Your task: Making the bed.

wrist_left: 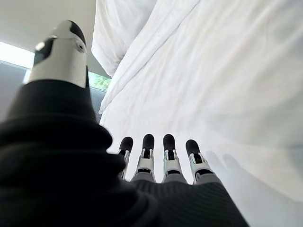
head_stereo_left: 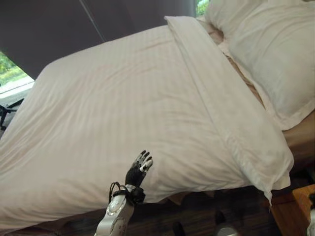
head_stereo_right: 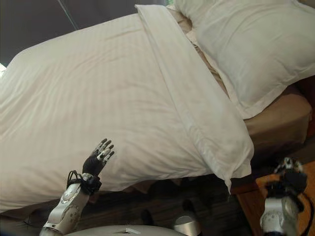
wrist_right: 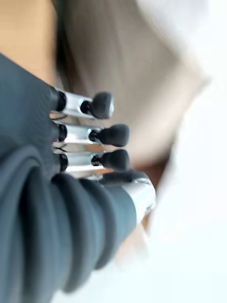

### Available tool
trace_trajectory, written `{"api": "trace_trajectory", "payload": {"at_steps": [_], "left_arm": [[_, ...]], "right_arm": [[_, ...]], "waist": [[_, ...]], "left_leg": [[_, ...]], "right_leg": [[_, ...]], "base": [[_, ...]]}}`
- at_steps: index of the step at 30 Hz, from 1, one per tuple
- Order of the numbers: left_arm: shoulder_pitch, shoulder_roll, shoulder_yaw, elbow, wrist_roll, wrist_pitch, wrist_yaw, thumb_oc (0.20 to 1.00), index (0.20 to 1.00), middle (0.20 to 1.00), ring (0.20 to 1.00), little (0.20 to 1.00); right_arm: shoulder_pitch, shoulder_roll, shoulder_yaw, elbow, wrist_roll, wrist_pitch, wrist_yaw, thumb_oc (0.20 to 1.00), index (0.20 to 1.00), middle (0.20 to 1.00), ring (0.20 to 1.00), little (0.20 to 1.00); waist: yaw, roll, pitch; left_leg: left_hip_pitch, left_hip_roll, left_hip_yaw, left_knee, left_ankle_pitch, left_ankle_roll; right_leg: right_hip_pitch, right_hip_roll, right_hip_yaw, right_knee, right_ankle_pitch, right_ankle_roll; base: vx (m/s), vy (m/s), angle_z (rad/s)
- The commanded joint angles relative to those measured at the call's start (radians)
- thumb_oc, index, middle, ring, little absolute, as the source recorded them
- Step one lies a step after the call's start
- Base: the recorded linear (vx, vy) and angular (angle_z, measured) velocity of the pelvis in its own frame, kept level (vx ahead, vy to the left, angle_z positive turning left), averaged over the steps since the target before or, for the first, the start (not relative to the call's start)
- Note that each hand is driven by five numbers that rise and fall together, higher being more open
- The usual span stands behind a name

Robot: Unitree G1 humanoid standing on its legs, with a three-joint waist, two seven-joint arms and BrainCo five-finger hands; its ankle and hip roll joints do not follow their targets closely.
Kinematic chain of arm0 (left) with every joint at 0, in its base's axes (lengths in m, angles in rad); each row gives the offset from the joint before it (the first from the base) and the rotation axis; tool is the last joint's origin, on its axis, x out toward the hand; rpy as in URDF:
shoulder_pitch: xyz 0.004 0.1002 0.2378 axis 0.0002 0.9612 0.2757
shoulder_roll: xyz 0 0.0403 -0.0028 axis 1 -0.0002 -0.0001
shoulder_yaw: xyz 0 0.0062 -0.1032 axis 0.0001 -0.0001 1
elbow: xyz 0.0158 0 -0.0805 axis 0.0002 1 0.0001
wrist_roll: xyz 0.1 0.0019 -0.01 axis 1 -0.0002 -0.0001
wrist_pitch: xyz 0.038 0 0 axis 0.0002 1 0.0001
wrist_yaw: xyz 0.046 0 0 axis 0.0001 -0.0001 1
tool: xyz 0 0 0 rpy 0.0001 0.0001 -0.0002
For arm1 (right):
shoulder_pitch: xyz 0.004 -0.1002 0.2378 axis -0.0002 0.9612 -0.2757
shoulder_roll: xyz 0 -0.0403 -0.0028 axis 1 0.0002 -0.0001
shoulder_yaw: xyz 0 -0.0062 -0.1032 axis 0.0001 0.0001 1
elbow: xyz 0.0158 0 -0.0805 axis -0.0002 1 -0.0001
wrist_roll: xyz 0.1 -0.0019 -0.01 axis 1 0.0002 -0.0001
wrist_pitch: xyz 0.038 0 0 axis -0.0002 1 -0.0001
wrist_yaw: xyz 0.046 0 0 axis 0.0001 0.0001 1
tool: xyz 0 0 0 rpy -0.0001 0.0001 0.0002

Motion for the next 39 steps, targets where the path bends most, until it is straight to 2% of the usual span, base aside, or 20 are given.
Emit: {"api": "trace_trajectory", "payload": {"at_steps": [1, 3, 7, 10, 11, 12, 13, 15, 16, 17, 22, 23, 25, 33, 35, 36, 38, 39], "left_arm": [[-0.039, 0.021, 0.048, 0.003, 0.039, -0.055, 0.025, 1.0, 1.0, 1.0, 1.0, 1.0], [-0.034, 0.018, 0.047, 0.005, 0.04, -0.054, 0.019, 1.0, 1.0, 1.0, 1.0, 1.0], [-0.026, 0.015, 0.046, 0.004, 0.036, -0.054, 0.029, 1.0, 1.0, 1.0, 1.0, 1.0], [-0.014, 0.009, 0.044, 0.004, 0.021, -0.052, 0.043, 1.0, 1.0, 1.0, 1.0, 1.0], [-0.011, 0.01, 0.048, 0.002, 0.02, -0.054, 0.04, 1.0, 1.0, 1.0, 1.0, 1.0], [-0.01, 0.01, 0.049, 0.002, 0.02, -0.053, 0.039, 1.0, 1.0, 1.0, 1.0, 1.0], [-0.002, 0.007, 0.047, -0.008, 0.019, -0.054, 0.028, 1.0, 1.0, 1.0, 1.0, 1.0], [0.007, 0.009, 0.05, -0.008, 0.02, -0.054, 0.023, 1.0, 1.0, 1.0, 1.0, 1.0], [0.012, 0.009, 0.05, -0.012, 0.018, -0.054, 0.016, 1.0, 1.0, 1.0, 1.0, 1.0], [0.023, 0.005, 0.047, -0.016, 0.023, -0.054, 0.007, 1.0, 1.0, 1.0, 1.0, 1.0], [0.062, -0.015, 0.039, -0.01, 0.008, -0.05, -0.013, 1.0, 1.0, 1.0, 1.0, 1.0], [0.073, -0.02, 0.035, -0.005, 0.005, -0.05, -0.016, 1.0, 1.0, 1.0, 1.0, 1.0], [0.074, -0.02, 0.031, -0.007, 0.004, -0.052, -0.02, 1.0, 1.0, 1.0, 1.0, 1.0], [0.063, -0.013, 0.023, -0.013, 0.005, -0.067, -0.017, 1.0, 1.0, 1.0, 1.0, 1.0], [0.056, -0.015, 0.026, -0.006, 0.004, -0.072, -0.013, 1.0, 1.0, 1.0, 1.0, 1.0], [0.058, -0.014, 0.032, -0.008, 0.003, -0.077, -0.009, 1.0, 1.0, 1.0, 1.0, 1.0], [0.037, 0.004, 0.024, -0.009, 0.006, -0.081, -0.011, 1.0, 1.0, 1.0, 1.0, 1.0], [0.022, 0.014, 0.017, -0.008, 0.011, -0.084, -0.016, 1.0, 1.0, 1.0, 1.0, 1.0]], "right_arm": [[-0.043, -0.013, -0.01, -0.095, -0.328, -0.032, -0.156, 0.2, 0.2, 0.2, 0.2, 0.2], [-0.062, -0.008, 0.01, -0.161, -0.429, -0.02, -0.179, 0.2, 0.2, 0.2, 0.2, 0.2], [-0.078, 0.031, 0.043, -0.227, -0.453, -0.02, -0.182, 0.2, 0.2, 0.2, 0.2, 0.2], [-0.088, 0.101, 0.142, -0.273, -0.335, -0.024, -0.082, 0.2, 0.2, 0.2, 0.2, 0.2], [-0.082, 0.112, 0.189, -0.285, -0.28, -0.019, -0.008, 0.2, 0.2, 0.2, 0.2, 0.2], [-0.081, 0.111, 0.19, -0.283, -0.277, -0.02, -0.005, 0.2, 0.2, 0.2, 0.2, 0.2], [-0.062, 0.127, 0.283, -0.289, -0.209, 0.007, 0.101, 0.2, 0.2, 0.2, 0.2, 0.2], [-0.055, 0.132, 0.314, -0.275, -0.173, 0.016, 0.14, 0.2, 0.2, 0.2, 0.2, 0.2], [-0.044, 0.142, 0.366, -0.271, -0.124, 0.036, 0.196, 0.275, 0.275, 0.275, 0.275, 0.275], [-0.021, 0.156, 0.445, -0.273, -0.086, 0.072, 0.255, 1.0, 1.0, 1.0, 1.0, 1.0], [0.041, 0.192, 0.562, -0.266, -0.059, 0.124, 0.334, 1.0, 1.0, 1.0, 1.0, 1.0], [0.058, 0.189, 0.609, -0.274, -0.078, 0.142, 0.354, 1.0, 1.0, 1.0, 1.0, 1.0], [0.061, 0.172, 0.631, -0.283, -0.117, 0.149, 0.364, 1.0, 1.0, 1.0, 1.0, 1.0], [0.038, 0.153, 0.617, -0.282, -0.145, 0.141, 0.337, 1.0, 1.0, 1.0, 1.0, 1.0], [0.031, 0.153, 0.612, -0.284, -0.158, 0.133, 0.331, 1.0, 1.0, 1.0, 1.0, 1.0], [0.023, 0.154, 0.614, -0.285, -0.169, 0.131, 0.326, 1.0, 1.0, 1.0, 1.0, 1.0], [0.022, 0.164, 0.607, -0.299, -0.162, 0.125, 0.322, 1.0, 1.0, 1.0, 1.0, 1.0], [0.027, 0.167, 0.609, -0.308, -0.157, 0.124, 0.326, 1.0, 1.0, 1.0, 1.0, 1.0]], "waist": [[0.015, -0.09, -0.065], [0.031, -0.104, -0.078], [0.045, -0.116, -0.086], [0.062, -0.131, -0.085], [0.068, -0.136, -0.083], [0.067, -0.136, -0.082], [0.079, -0.142, -0.083], [0.082, -0.146, -0.081], [0.089, -0.152, -0.08], [0.099, -0.159, -0.077], [0.111, -0.167, -0.07], [0.114, -0.169, -0.068], [0.115, -0.172, -0.067], [0.115, -0.18, -0.069], [0.121, -0.185, -0.056], [0.125, -0.188, -0.04], [0.111, -0.187, -0.003], [0.099, -0.179, 0.005]], "left_leg": [[0.079, -0.023, -0.035, 0.014, -0.07, 0.03], [0.084, -0.025, -0.045, 0.014, -0.072, 0.036], [0.088, -0.026, -0.053, 0.014, -0.072, 0.04], [0.09, -0.03, -0.055, 0.014, -0.07, 0.045], [0.09, -0.032, -0.055, 0.014, -0.068, 0.045], [0.092, -0.032, -0.055, 0.014, -0.069, 0.045], [0.096, -0.031, -0.057, 0.014, -0.074, 0.045], [0.099, -0.032, -0.057, 0.014, -0.075, 0.045], [0.099, -0.032, -0.057, 0.014, -0.073, 0.044], [0.1, -0.032, -0.056, 0.014, -0.07, 0.045], [0.102, -0.031, -0.059, 0.014, -0.068, 0.045], [0.104, -0.031, -0.057, 0.014, -0.068, 0.045], [0.104, -0.03, -0.058, 0.014, -0.068, 0.045], [0.109, -0.03, -0.045, 0.021, -0.073, 0.049], [0.105, -0.03, -0.035, 0.037, -0.076, 0.053], [0.103, -0.031, -0.025, 0.04, -0.077, 0.055], [0.068, -0.025, -0.028, 0.048, -0.06, 0.057], [0.042, -0.022, -0.056, 0.057, -0.053, 0.058]], "right_leg": [[-0.065, -0.034, 0.016, 0.026, 0.052, 0.032], [-0.058, -0.035, 0.012, 0.029, 0.049, 0.032], [-0.051, -0.036, 0.008, 0.032, 0.047, 0.034], [-0.049, -0.039, 0.01, 0.041, 0.047, 0.035], [-0.049, -0.04, 0.01, 0.043, 0.048, 0.035], [-0.047, -0.04, 0.009, 0.043, 0.047, 0.035], [-0.041, -0.04, 0.008, 0.04, 0.042, 0.036], [-0.036, -0.041, 0.008, 0.039, 0.042, 0.036], [-0.034, -0.041, 0.006, 0.037, 0.044, 0.035], [-0.034, -0.041, 0.006, 0.036, 0.045, 0.035], [-0.028, -0.041, 0.003, 0.036, 0.044, 0.035], [-0.026, -0.041, 0.003, 0.037, 0.042, 0.035], [-0.026, -0.042, 0.001, 0.04, 0.041, 0.036], [-0.031, -0.044, 0.012, 0.042, 0.05, 0.044], [-0.055, -0.046, 0.025, 0.064, 0.066, 0.05], [-0.089, -0.047, 0.017, 0.098, 0.096, 0.065], [-0.171, -0.028, 0.099, 0.208, 0.139, 0.12], [-0.191, -0.007, 0.165, 0.245, 0.119, 0.128]], "base": [[-0.04, 0.059, 0.17], [-0.03, 0.041, 0.12], [-0.03, 0.029, 0.09], [-0.05, 0.027, 0.02], [-0.03, 0.013, 0.01], [0.0, 0.0, 0.0], [0.0, 0.0, 0.0], [0.0, 0.0, 0.0], [-0.03, -0.008, 0.0], [-0.04, -0.01, 0.0], [-0.01, 0.001, 0.02], [0.0, 0.0, 0.0], [0.0, 0.0, 0.0], [0.0, 0.002, -0.01], [-0.1, 0.003, -0.09], [-0.2, -0.003, -0.19], [-0.27, -0.005, -0.32], [-0.26, -0.008, 0.02]]}}
